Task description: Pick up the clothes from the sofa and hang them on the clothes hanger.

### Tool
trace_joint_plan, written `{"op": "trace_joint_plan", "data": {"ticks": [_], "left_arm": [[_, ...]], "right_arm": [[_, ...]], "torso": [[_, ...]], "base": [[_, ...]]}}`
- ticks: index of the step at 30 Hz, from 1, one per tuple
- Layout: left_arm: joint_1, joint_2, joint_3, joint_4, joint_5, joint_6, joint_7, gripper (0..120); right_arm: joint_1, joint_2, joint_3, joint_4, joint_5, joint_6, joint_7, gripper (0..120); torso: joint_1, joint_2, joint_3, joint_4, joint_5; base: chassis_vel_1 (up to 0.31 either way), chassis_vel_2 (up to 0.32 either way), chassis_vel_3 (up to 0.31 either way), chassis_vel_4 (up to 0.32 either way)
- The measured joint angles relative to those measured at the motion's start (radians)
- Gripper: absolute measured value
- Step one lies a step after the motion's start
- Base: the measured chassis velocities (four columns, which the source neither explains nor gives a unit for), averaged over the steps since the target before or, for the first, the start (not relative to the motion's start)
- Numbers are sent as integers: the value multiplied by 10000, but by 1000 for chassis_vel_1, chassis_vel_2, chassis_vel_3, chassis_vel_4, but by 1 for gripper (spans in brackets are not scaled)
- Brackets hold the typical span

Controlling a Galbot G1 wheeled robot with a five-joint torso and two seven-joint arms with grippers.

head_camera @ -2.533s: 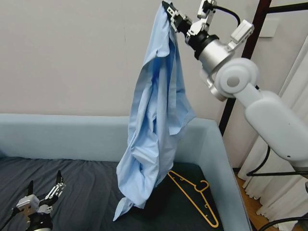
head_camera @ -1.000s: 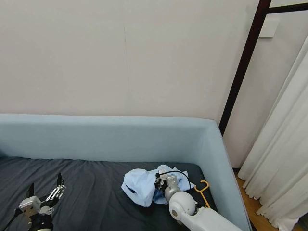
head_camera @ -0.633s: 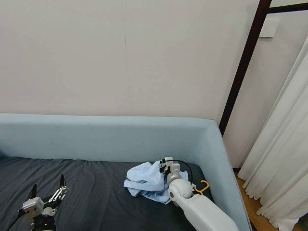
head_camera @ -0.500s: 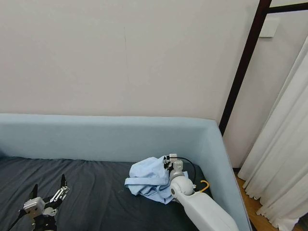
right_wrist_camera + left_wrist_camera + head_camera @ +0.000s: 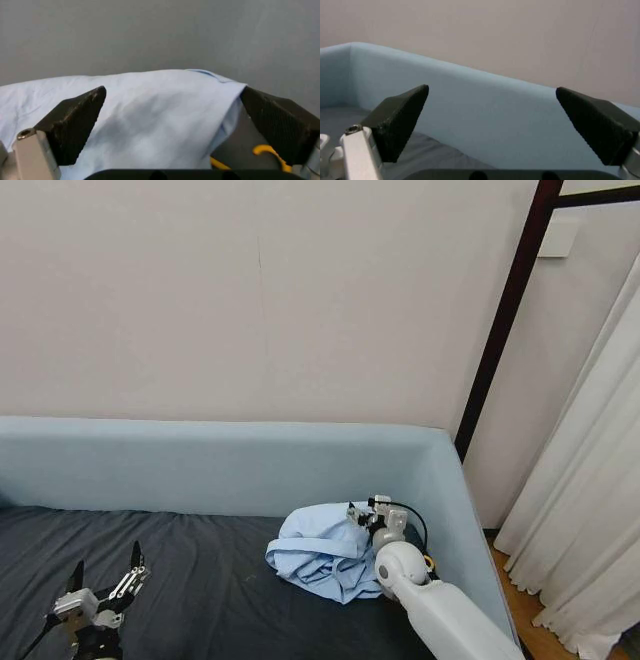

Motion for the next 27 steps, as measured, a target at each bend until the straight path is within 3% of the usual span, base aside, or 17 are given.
{"op": "trace_joint_plan", "data": {"ticks": [3,4,6,9,11,14,15,18,19,22,27], "left_arm": [[-22,66,-19,55,-44,-1,-8,100],[-43,96,-30,84,-69,-2,-17,100],[-76,128,-31,118,-95,-3,-36,100],[-108,145,4,125,-102,-3,-46,100],[-131,176,35,124,-108,-3,-48,100],[-147,228,35,125,-134,-2,-63,100],[-156,253,27,135,-144,-1,-69,100],[-178,275,16,156,-156,17,-91,100],[-178,275,16,156,-156,17,-91,100],[-203,265,67,155,-135,51,-93,100],[-208,206,114,114,-68,96,-93,100]], "right_arm": [[-33,-9,225,456,1047,31,404,100],[-46,-96,348,873,2021,-27,370,100],[-115,-384,461,1486,3082,-594,-126,100],[-247,-751,289,1824,3280,-1313,-652,100],[-451,-1110,137,2258,3232,-2638,-725,100],[-710,-1389,8,2606,2702,-3031,-963,100],[-864,-1546,-130,2717,2166,-2922,-1241,100],[-1519,-1946,-689,2596,-296,-1184,-2726,100],[-1519,-1946,-689,2596,-296,-1184,-2726,100],[-2174,-2021,-888,2218,-2051,247,-4166,100],[-2508,-1885,-1003,1673,-3625,750,-4367,100]], "torso": [[0,0,0,0,-2],[1,0,0,0,-3],[0,0,-1,3,-5],[0,0,-1,-1,-4],[0,0,-1,-2,-1],[0,0,-1,-1,-2],[0,0,-1,-2,-2],[0,0,-1,-1,0],[0,0,-1,-1,0],[0,0,-1,-1,-1],[0,0,-2,0,-3]], "base": [[0,0,0,0],[0,0,0,0],[0,0,0,0],[0,0,0,0],[0,0,0,0],[0,0,0,0],[0,0,0,0],[0,0,0,0],[0,0,0,0],[0,0,0,0],[0,0,0,0]]}}
